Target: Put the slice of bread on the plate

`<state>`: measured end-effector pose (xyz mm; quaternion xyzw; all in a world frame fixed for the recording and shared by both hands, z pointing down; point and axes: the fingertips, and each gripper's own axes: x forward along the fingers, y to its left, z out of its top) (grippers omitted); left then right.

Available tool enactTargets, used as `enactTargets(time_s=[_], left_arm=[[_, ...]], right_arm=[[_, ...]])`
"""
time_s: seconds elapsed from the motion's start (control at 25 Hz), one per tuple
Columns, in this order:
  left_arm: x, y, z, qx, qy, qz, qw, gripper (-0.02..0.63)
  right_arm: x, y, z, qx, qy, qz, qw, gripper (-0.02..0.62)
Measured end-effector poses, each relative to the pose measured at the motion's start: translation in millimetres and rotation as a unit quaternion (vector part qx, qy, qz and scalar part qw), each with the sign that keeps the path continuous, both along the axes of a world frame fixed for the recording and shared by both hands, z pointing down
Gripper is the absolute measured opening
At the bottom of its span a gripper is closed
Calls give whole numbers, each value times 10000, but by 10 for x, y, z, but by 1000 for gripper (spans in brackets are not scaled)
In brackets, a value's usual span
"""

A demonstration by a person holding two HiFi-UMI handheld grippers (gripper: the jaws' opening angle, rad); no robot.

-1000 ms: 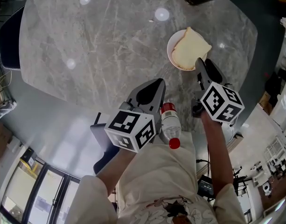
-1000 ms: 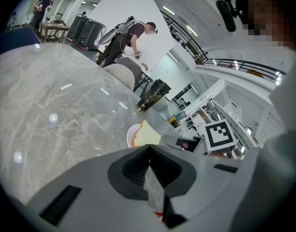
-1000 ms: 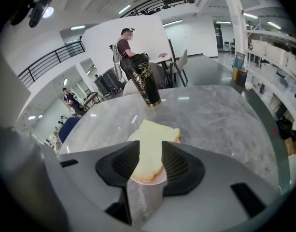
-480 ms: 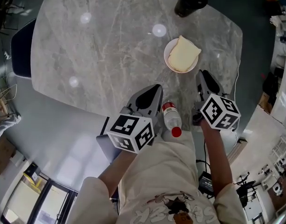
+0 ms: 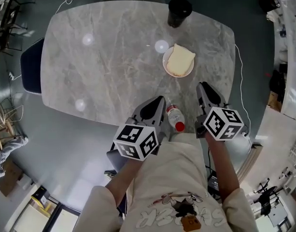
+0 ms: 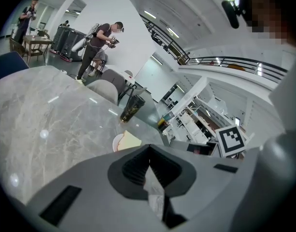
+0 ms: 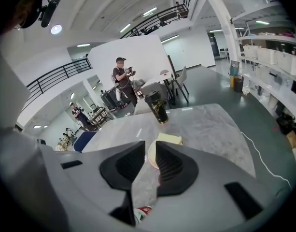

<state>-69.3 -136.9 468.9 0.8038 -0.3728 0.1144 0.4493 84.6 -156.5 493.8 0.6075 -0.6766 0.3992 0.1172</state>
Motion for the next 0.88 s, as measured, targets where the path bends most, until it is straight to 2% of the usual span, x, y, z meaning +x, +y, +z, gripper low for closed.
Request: enactTargets(time_s=[0.4,0.48,0.8,0.88], left_arm=[[23,326,-302,279,54,260,9993,9],[26,422,-346,330,78,311,9989,9],[99,693,-560,373,293,545,9974,9],[125,766,-631,404,320,626,9967,9]], right_arm=[[-48,441,-351,339,-148,237,9990,74],[-28,564,-443,467,-130,367,9981,31],[-56,964,-693,771,-171,574,9952,31],[-139,1053,-719,835,-252,606,9943,8]])
